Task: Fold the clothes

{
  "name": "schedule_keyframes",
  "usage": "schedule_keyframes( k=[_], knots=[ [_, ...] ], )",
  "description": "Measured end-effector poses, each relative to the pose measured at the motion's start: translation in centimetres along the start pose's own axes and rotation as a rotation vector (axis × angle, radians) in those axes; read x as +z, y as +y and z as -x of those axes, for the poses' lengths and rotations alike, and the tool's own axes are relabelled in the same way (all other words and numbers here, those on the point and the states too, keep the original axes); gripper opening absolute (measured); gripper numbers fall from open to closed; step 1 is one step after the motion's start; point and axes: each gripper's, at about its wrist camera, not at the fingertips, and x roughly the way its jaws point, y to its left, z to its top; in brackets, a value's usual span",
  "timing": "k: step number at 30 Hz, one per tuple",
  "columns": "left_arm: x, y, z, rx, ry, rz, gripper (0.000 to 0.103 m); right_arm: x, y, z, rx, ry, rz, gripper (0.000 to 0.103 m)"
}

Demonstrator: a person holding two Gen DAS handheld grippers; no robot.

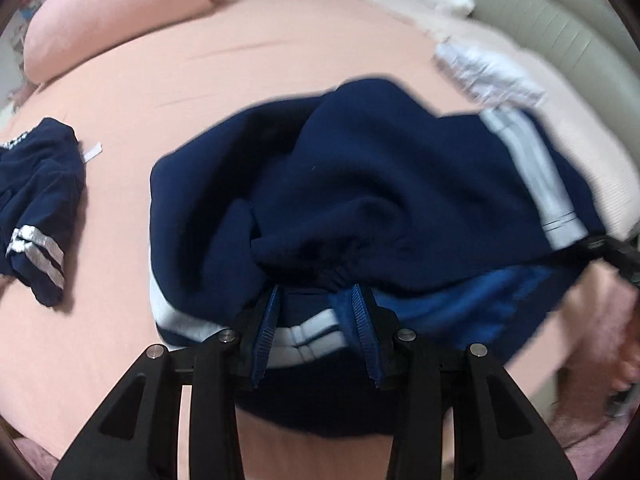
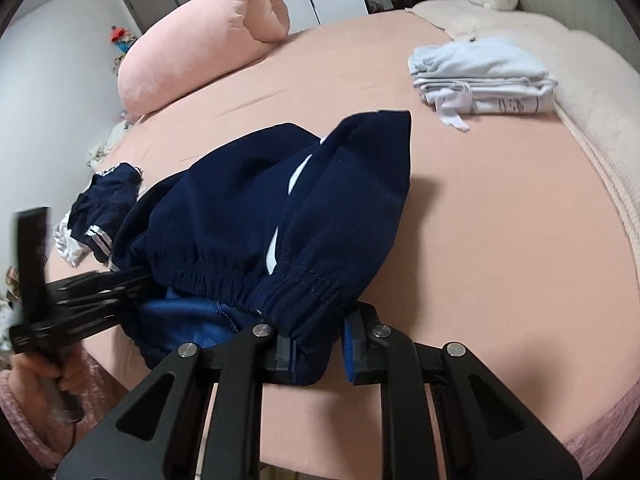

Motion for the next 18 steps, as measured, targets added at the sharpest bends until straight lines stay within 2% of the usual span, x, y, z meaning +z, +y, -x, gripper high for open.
schedule_keyframes(
  k=[5,7,8,10,11,15,16,18],
  knots=[
    [0.4,0.3,-0.7,0.012,-0.033,0.042,0.041,-0.3,-1.1,-0.4,-0.010,0.022,-0.022,0.016],
    [0.7,-0.6,-1.2,0.031,-0.061,0.007,0.041,-0.6,-1.0,-1.0,0.001,0.056,-0.030,0.017],
    [1.0,-1.3,-1.5,0.044,-0.078,-0.022,0.041,-0.7,-0.7,-1.5,0.004,0.077,-0.024,0.022],
    [1.7,-2.0,-1.7,0.039,-0.100,-0.035,0.040,-1.0,-0.1,-2.7,-0.006,0.115,0.007,0.025],
    [2.2,-2.1,-1.7,0.031,-0.114,-0.020,0.034,-1.1,0.1,-3.1,-0.016,0.126,0.022,0.025],
    [3.5,0.2,1.2,0.036,-0.210,0.148,0.033,-1.2,0.0,-3.4,-0.114,0.118,0.043,0.024],
    [3.6,1.0,2.2,0.053,-0.234,0.179,0.033,-1.2,-0.4,-3.4,-0.130,0.121,0.032,0.029],
    [3.5,2.4,3.9,0.101,-0.276,0.224,0.032,-1.1,-0.8,-3.3,-0.114,0.124,0.002,0.031]
  ],
)
